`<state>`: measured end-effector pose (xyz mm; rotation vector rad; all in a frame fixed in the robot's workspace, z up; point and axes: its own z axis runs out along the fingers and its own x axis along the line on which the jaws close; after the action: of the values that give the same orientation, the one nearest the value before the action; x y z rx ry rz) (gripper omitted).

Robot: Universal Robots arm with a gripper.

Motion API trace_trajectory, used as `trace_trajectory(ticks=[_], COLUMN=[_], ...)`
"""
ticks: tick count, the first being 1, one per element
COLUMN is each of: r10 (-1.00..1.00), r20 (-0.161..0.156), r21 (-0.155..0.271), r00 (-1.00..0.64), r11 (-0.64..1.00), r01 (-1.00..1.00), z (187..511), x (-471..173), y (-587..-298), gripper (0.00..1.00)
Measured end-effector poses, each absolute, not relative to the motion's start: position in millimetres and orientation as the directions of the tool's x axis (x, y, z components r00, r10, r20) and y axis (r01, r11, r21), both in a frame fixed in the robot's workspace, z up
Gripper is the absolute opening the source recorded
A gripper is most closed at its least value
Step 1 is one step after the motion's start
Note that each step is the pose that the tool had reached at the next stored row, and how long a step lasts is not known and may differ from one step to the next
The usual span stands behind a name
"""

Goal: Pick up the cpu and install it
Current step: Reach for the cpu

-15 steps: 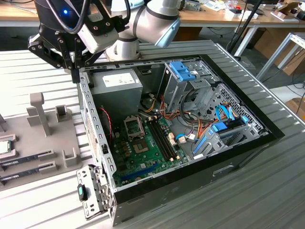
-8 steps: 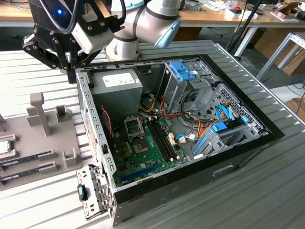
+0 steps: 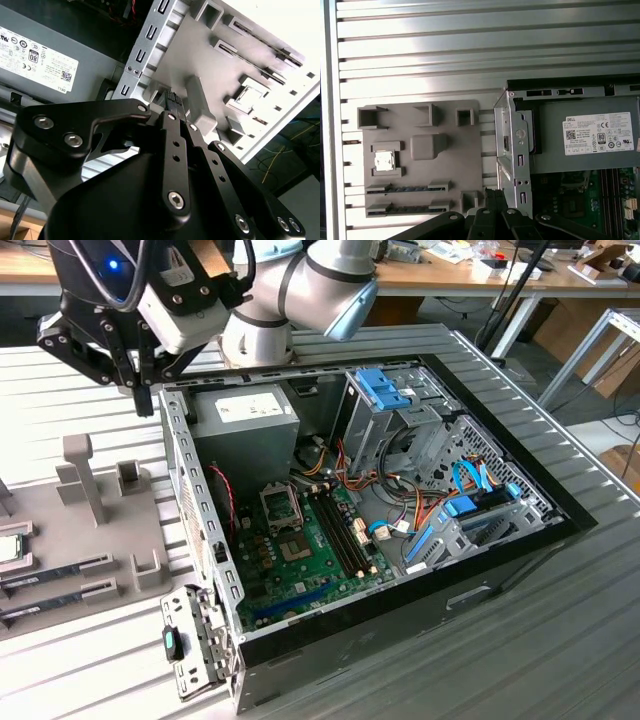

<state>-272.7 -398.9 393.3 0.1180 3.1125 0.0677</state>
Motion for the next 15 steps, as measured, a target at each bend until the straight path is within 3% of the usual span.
trace_trajectory(ticks=[15], r10=[0.076], r20=[-0.024], r21=[0.044], r00=[-0.997], r11=[0.996], r01=[0.075], z=[393], x=[-285], y=[-399], gripper=[0.11])
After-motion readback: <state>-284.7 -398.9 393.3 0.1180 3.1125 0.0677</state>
